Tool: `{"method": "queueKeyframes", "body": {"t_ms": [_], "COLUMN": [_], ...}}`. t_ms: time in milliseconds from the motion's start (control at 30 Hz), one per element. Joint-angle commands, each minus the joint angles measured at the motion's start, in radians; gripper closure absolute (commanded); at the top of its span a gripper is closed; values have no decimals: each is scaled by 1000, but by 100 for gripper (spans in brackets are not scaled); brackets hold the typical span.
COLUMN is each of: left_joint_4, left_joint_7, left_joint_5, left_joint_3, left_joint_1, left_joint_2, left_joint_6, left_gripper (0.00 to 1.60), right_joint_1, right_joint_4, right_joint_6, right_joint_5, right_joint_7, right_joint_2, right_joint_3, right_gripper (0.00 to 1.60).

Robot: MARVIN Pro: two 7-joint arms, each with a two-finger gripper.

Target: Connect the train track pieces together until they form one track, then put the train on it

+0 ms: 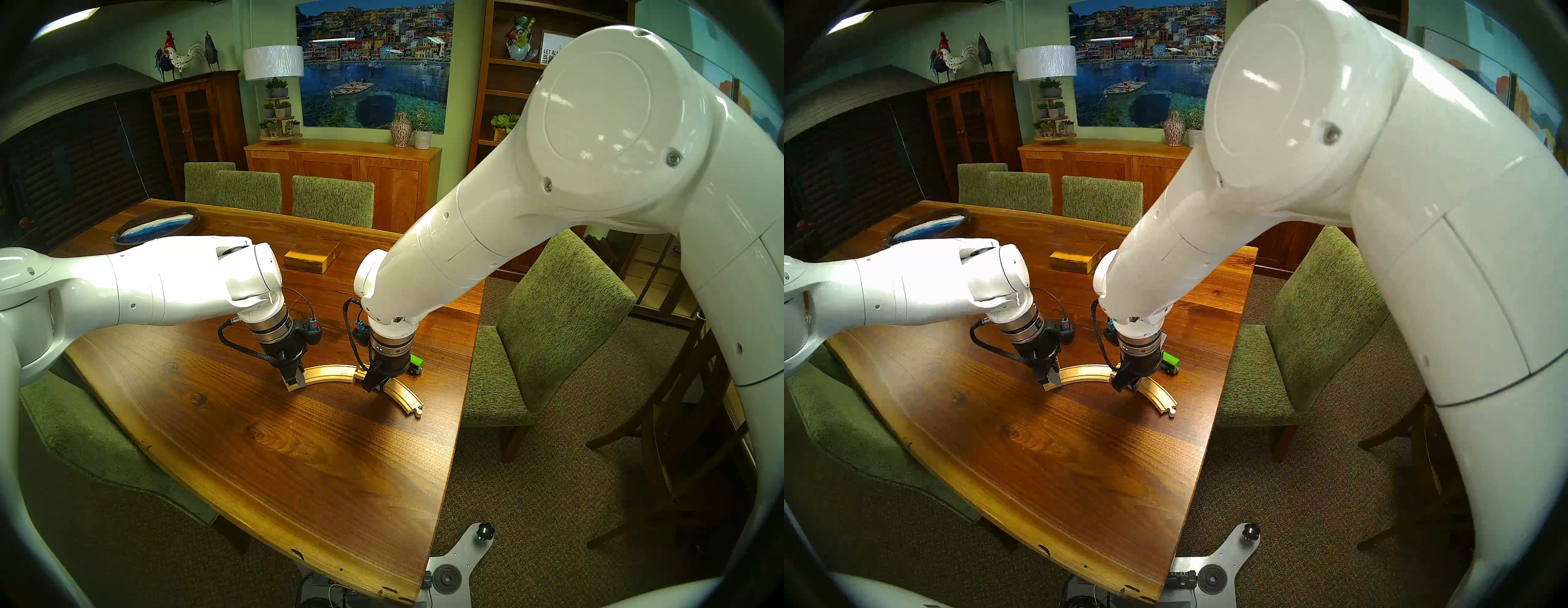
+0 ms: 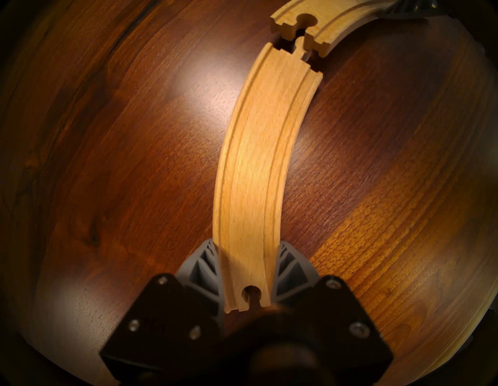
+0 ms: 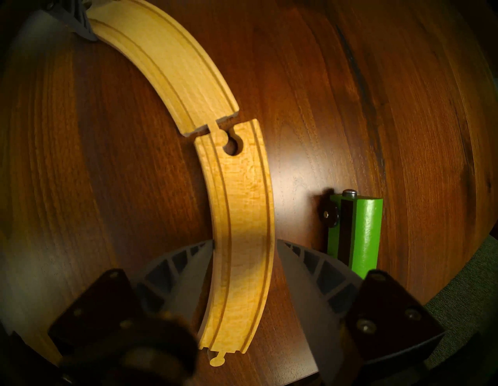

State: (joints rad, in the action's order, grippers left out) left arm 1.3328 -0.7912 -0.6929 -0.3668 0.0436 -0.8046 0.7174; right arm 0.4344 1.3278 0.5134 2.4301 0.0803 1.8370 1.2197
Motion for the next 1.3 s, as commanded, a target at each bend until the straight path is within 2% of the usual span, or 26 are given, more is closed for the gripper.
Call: {"method": "queueKeyframes", "body": {"t_ms": [0, 200, 433, 567, 667, 700, 767, 867, 900, 1267], "left_joint_4": [2, 2, 2, 2, 3, 3, 3, 3, 3, 2], "left_joint_7": [-1, -2, -2, -2, -2, -2, -2, -2, -3, -3], "left_joint_5": [-2, -2, -1, -1, 0, 0, 0, 0, 0, 1], "left_joint_3": [13, 14, 14, 15, 15, 15, 16, 16, 16, 17], "left_joint_1": [-17, -17, -17, -16, -16, -16, -16, -16, -16, -15], "left_joint_2": [0, 0, 0, 0, 0, 0, 0, 0, 0, 1], "left_joint_6": [-2, -2, -2, -2, -2, -1, -1, -1, -1, -1], "left_gripper": [160, 160, 160, 160, 160, 160, 160, 160, 160, 160], "right_joint_1": [-5, -23, -41, -59, -63, -64, -65, -66, -66, -31], "right_joint_4": [-46, -69, -97, -119, -126, -128, -132, -135, -137, -103], "right_joint_6": [2, 0, 7, 14, 15, 17, 23, 27, 30, 46], "right_joint_5": [-9, -16, -53, -67, -73, -73, -72, -70, -68, -36], "right_joint_7": [15, 36, 130, 164, 184, 187, 192, 196, 195, 136], "right_joint_2": [-7, -7, -21, -16, -14, -13, -10, -7, -5, 15], "right_joint_3": [7, 22, 30, 42, 47, 48, 50, 53, 54, 56], "right_gripper": [59, 61, 53, 48, 35, 38, 65, 144, 159, 160]}}
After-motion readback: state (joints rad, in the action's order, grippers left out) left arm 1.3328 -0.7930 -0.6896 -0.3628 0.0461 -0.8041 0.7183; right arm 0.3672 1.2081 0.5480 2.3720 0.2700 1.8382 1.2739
